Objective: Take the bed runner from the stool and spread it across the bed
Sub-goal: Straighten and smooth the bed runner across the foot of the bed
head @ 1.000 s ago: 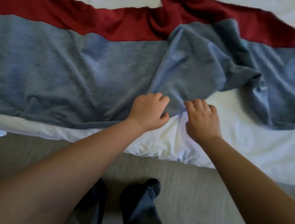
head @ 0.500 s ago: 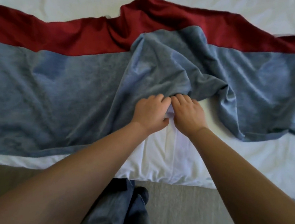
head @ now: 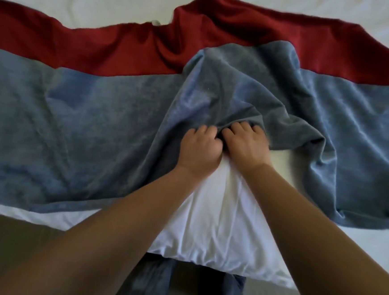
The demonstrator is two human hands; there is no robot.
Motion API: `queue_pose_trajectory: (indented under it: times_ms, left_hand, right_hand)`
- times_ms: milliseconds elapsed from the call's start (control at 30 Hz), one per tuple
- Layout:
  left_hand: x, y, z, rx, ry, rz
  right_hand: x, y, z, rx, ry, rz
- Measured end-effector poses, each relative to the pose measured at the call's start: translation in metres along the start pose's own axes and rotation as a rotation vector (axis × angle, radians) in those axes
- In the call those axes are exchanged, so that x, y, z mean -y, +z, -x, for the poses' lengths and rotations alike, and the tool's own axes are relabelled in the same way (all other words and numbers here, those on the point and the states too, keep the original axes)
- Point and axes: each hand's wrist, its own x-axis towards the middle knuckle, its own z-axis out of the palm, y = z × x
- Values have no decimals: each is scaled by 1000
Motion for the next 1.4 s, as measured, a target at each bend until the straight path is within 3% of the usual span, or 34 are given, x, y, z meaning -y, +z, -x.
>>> queue_pose_trajectory:
  times_ms: [133, 300, 500, 733, 967, 1200, 1300, 1400]
  left_hand:
    - [-5, 0, 5, -9, -53, 4]
    - [-35, -6, 27, 13, -136, -66]
    - [-85, -9, 61, 25, -236, 85]
    - [-108, -17, 116, 51, -117, 133]
    - [-102, -23, 125, 62, -68, 134]
    - [-110, -39, 126, 116, -14, 204]
    - [-125, -47, 114, 69, 95, 320]
    - [-146, -46, 94, 136, 239, 339]
  right_hand:
    - [6, -4, 0, 123, 4, -54]
    - [-1, -3, 22, 49, -160, 20]
    - [-13, -14, 79, 80, -287, -21]
    - [-14, -6, 143, 41, -355, -155]
    - [-12, 1, 147, -61, -389, -40]
    - [-16, -8, 171, -115, -61, -149]
    - [-41, -13, 180, -173, 127, -82]
    - [-70, -13, 183, -129, 354, -26]
